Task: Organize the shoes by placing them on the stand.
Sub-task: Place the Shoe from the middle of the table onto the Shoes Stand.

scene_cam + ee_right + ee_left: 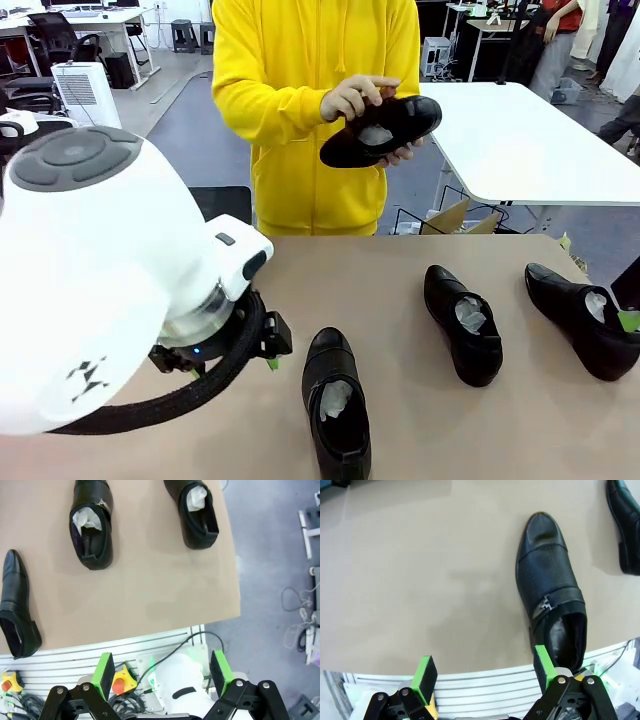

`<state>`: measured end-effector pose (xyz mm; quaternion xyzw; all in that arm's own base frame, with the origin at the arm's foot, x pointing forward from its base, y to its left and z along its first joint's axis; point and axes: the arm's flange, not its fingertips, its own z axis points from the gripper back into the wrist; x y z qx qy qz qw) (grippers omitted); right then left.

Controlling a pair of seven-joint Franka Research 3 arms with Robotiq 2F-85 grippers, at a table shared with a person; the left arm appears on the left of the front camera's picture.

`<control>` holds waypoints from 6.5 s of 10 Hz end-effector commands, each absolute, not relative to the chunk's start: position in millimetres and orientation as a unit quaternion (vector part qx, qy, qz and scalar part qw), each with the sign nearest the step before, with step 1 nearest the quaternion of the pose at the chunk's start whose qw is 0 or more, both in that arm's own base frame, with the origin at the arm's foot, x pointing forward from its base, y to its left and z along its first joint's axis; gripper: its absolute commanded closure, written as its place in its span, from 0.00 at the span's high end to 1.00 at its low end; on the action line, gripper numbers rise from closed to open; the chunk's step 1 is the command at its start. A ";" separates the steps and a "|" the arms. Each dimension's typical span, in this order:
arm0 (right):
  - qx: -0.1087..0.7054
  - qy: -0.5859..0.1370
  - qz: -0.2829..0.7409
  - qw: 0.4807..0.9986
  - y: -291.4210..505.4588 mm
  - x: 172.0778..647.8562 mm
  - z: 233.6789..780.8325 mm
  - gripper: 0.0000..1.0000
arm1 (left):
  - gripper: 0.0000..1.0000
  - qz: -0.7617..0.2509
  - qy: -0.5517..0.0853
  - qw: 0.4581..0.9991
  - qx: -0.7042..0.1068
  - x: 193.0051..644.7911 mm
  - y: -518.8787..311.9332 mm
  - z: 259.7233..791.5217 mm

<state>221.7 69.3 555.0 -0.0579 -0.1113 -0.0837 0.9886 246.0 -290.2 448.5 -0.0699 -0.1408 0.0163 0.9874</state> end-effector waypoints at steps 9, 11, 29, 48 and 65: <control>-0.046 -0.109 -0.075 0.990 68.4 221.5 556.2 1.00 | 1.00 -0.027 -0.124 0.989 -0.082 232.2 -473.2 400.5; -0.046 -0.109 -0.075 0.990 68.4 221.5 556.2 1.00 | 1.00 -0.023 -0.122 0.989 -0.080 238.6 -484.2 383.2; -0.046 -0.109 -0.075 0.990 68.4 221.5 556.2 1.00 | 0.00 -0.025 -0.130 0.991 -0.007 248.9 -463.6 358.3; -0.046 -0.109 -0.075 0.990 68.4 221.5 556.2 1.00 | 0.00 -0.049 -0.371 0.920 0.121 406.8 -195.6 474.8; -0.046 -0.109 -0.075 0.990 68.4 221.5 556.2 1.00 | 0.00 -0.026 -0.370 0.914 0.165 526.0 -182.6 399.7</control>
